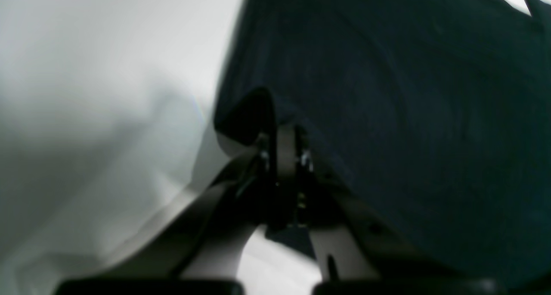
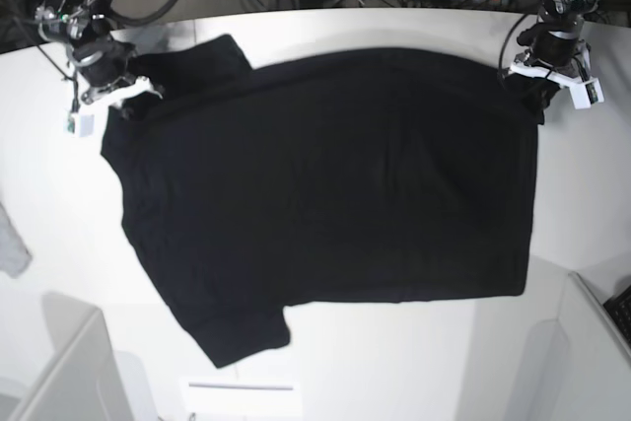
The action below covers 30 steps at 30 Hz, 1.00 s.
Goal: Fold the T-shirt properly
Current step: 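Lift the shoulder corners and pull them toward the robot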
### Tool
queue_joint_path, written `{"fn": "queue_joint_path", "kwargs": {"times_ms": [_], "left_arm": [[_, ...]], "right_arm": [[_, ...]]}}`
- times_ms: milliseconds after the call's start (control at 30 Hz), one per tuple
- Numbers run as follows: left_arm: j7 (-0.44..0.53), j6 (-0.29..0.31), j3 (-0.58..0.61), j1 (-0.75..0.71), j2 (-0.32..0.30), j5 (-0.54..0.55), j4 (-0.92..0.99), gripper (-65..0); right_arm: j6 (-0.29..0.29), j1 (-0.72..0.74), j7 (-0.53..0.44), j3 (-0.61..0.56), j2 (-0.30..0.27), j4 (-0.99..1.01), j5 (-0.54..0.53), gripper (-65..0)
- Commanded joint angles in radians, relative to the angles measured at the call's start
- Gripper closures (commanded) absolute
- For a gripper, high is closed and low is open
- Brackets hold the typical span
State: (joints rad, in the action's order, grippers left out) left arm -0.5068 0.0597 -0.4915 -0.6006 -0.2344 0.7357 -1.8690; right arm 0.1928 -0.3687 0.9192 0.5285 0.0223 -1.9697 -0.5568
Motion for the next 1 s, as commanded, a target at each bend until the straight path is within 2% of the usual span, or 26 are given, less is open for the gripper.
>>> {"fn": "queue_joint_path", "kwargs": {"times_ms": [0, 133, 300, 833, 967], "left_arm": [[-0.002, 0.007, -0.019, 0.012, -0.009, 0.003, -0.016, 0.0], [-0.057, 0.007, -0.042, 0.058, -0.009, 0.003, -0.013, 0.0], [-0.057, 0.006, -0.04, 0.086, -0.009, 0.003, -0.008, 0.0], [-0.057, 0.004, -0.039, 0.21, -0.009, 0.002, 0.078, 0.0], [-0.057, -0.057, -0.031, 0.23, -0.012, 0.002, 0.078, 0.0]], "right_arm": [[0.003, 0.026, -0.01, 0.006, -0.006, -0.013, -0.012, 0.0], [-0.002, 0.102, 0.036, 0.0, -0.008, -0.012, -0.012, 0.0], [-0.002, 0.199, 0.085, -0.003, -0.006, 0.037, -0.012, 0.0], [-0.003, 0.423, 0.091, -0.005, -0.012, 0.292, -0.01, 0.0], [-0.003, 0.469, 0.087, -0.006, -0.023, 0.361, -0.01, 0.0]]}}
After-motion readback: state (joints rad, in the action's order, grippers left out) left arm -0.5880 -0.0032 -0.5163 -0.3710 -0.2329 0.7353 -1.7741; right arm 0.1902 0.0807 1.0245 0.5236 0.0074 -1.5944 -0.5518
